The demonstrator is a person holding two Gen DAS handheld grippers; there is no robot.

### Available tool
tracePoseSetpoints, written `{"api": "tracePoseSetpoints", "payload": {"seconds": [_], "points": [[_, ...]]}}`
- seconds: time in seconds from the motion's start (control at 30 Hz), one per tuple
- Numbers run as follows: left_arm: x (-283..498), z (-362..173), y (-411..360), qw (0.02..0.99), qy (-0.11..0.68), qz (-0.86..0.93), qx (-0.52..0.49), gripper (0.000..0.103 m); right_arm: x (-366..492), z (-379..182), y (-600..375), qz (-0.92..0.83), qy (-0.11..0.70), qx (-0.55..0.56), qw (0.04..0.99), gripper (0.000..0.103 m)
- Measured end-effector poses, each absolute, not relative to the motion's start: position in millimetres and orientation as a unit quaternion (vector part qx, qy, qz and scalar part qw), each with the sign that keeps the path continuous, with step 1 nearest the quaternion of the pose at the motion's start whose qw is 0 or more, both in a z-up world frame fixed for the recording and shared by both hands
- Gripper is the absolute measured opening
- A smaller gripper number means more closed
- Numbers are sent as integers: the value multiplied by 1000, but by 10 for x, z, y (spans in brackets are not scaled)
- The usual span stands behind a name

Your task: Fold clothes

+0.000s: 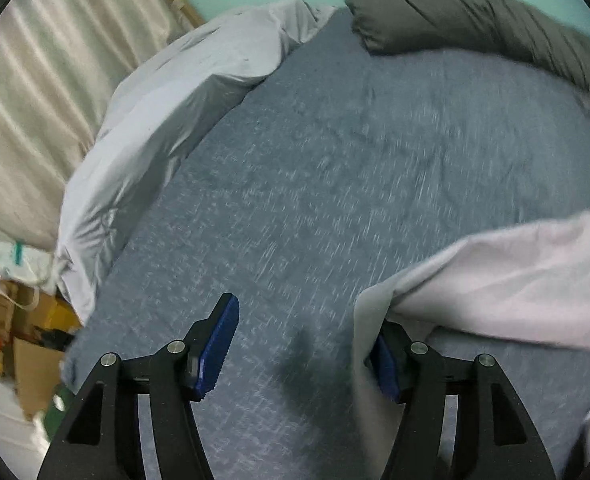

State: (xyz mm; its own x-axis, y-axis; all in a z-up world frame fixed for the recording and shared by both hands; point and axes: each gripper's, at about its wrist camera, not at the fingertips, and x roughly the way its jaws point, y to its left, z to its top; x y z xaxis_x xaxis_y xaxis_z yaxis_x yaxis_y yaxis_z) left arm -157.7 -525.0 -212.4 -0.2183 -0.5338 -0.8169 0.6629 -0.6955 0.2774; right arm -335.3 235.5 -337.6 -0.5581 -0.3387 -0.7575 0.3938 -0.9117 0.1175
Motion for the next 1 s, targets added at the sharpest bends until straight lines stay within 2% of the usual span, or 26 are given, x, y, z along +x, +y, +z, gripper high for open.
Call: {"api": "tracePoseSetpoints", "payload": {"seconds": [0.13,0.47,0.77,1.0], "points": [[-1596,-2097,-5214,360,104,-784,495,66,-3352,-3375,2361,-882,32,421,210,49],[-1473,-1969,-4838,330,55,-791,513,66,-3195,-3187,2391,-888,26,403,220,49],[-991,-1821,-4517,298,63,-809,502,66,-3044,-2968,2444,-890,28,397,222,49],[-705,-2010,-4358,277,68,-816,502,66,-2844,-2882,2595,-891,30,397,216,49]]}}
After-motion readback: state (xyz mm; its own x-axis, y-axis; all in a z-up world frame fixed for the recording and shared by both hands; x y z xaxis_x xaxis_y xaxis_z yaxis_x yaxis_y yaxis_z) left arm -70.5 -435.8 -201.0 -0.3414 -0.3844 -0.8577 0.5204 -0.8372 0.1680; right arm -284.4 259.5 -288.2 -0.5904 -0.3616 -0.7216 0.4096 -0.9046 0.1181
